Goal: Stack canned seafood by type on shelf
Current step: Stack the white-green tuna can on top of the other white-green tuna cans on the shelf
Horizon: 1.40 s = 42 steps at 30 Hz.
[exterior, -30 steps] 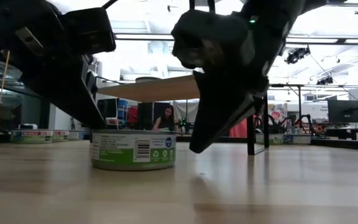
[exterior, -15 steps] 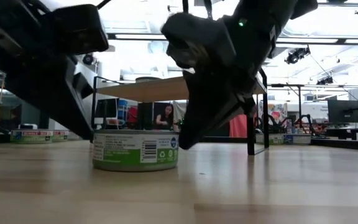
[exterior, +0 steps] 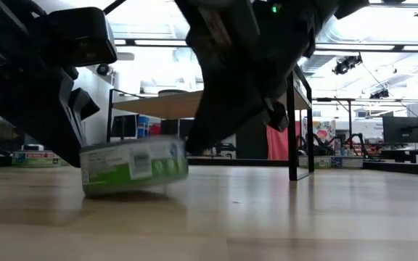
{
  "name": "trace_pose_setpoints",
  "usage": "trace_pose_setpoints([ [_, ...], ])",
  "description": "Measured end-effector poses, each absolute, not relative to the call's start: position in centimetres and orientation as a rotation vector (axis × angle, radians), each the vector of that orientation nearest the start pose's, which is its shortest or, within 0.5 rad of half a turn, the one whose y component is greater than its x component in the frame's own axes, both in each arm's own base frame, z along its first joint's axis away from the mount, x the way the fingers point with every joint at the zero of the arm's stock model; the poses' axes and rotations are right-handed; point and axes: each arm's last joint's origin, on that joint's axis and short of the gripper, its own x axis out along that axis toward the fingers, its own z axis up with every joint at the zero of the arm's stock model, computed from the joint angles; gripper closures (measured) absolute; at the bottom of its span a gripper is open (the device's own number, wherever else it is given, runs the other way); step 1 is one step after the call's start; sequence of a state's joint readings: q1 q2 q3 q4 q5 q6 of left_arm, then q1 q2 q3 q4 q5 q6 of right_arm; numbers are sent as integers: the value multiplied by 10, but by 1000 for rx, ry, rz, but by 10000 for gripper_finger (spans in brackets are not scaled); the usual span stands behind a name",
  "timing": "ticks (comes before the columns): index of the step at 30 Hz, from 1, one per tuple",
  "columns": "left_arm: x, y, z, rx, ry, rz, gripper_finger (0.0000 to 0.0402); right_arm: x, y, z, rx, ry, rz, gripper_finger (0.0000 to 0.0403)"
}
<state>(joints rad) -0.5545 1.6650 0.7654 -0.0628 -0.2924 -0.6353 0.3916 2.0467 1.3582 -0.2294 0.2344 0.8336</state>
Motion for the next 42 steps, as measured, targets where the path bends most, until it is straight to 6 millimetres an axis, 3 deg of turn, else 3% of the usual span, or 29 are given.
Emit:
trace_pose_setpoints([
  [18,261,-150,125,-239,898,99,402,408,160,184,542,649,-113,403],
  [27,275,-163,125,-348,756,42,401,412,155,185,533,623,-117,403],
  [36,277,-164,127,-400,729,53,401,413,156,190,473,599,-74,403],
  [42,280,-166,131,-430,688,33,401,401,153,217,382,602,-31,403],
])
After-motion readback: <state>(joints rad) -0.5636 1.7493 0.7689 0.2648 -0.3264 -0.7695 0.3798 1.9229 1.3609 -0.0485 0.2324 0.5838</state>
